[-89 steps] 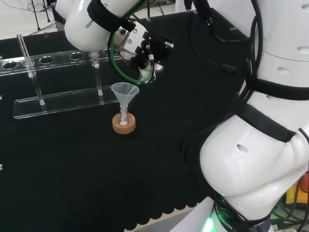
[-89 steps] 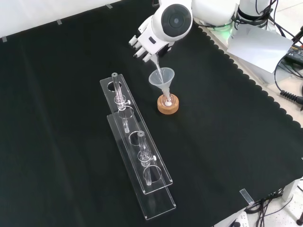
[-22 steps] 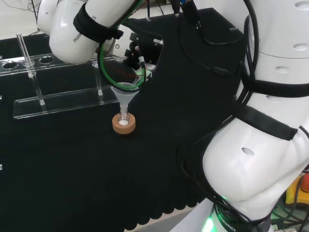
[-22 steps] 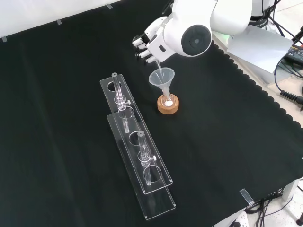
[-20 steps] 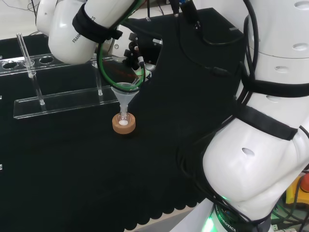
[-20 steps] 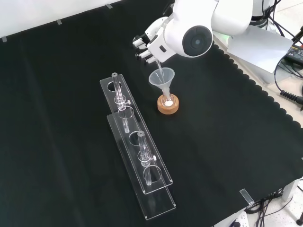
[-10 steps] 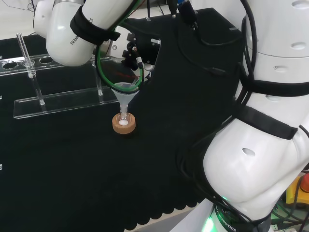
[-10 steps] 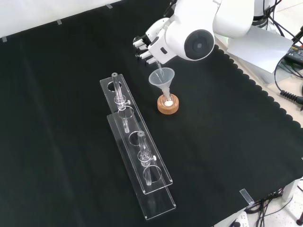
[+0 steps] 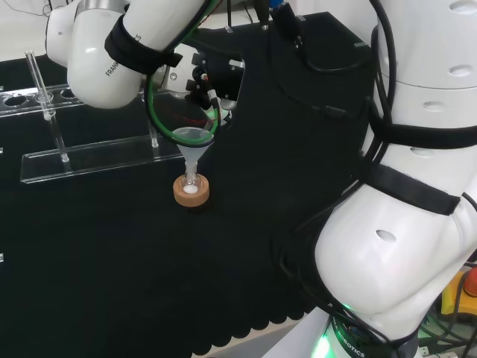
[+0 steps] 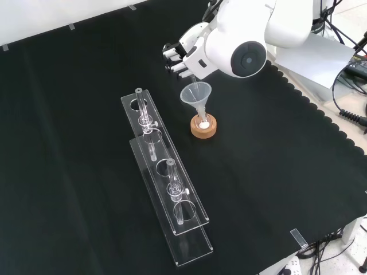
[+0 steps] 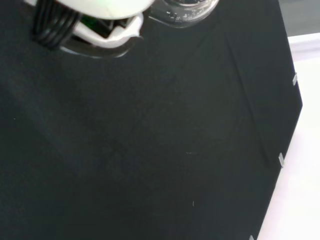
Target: Pour all the NaCl from the weighing funnel into the round-bottom flask.
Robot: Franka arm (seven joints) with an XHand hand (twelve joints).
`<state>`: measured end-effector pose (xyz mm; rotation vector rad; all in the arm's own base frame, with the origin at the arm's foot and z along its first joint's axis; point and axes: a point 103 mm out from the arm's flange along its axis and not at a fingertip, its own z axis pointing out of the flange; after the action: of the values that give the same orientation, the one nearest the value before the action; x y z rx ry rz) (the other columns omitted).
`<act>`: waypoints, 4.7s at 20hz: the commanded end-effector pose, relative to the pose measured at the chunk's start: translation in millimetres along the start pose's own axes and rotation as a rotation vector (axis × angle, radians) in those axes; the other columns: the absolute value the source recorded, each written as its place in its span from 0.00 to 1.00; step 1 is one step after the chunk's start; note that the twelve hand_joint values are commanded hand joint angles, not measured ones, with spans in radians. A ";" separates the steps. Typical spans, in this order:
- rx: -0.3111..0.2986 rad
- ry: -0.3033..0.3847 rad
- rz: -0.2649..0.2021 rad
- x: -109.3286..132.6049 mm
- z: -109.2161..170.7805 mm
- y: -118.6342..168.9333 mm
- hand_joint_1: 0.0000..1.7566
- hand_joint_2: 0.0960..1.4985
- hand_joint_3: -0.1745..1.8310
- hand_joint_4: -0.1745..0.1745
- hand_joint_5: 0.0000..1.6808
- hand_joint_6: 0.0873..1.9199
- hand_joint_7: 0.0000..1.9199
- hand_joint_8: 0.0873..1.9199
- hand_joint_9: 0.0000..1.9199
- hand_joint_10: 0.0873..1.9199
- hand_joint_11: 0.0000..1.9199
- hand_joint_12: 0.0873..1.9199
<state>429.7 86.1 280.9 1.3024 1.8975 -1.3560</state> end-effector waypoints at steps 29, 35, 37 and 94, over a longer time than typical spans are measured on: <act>-0.004 -0.087 0.011 6.6 -12.7 -0.1 0.63 0.38 0.50 1.00 0.69 0.47 0.42 0.26 0.60 0.06 0.49 0.48; -0.011 -0.066 0.016 2.4 -6.7 -0.4 0.63 0.37 0.50 1.00 0.69 0.47 0.43 0.26 0.60 0.06 0.49 0.48; -0.015 -0.043 0.019 0.8 -8.6 -3.0 0.63 0.37 0.50 1.00 0.69 0.47 0.43 0.26 0.60 0.06 0.49 0.48; -0.083 0.507 0.018 -34.4 65.5 25.7 0.63 0.38 0.50 1.00 0.69 0.48 0.42 0.26 0.61 0.05 0.50 0.48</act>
<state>452.0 21.5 269.4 1.6923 2.1953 -1.0189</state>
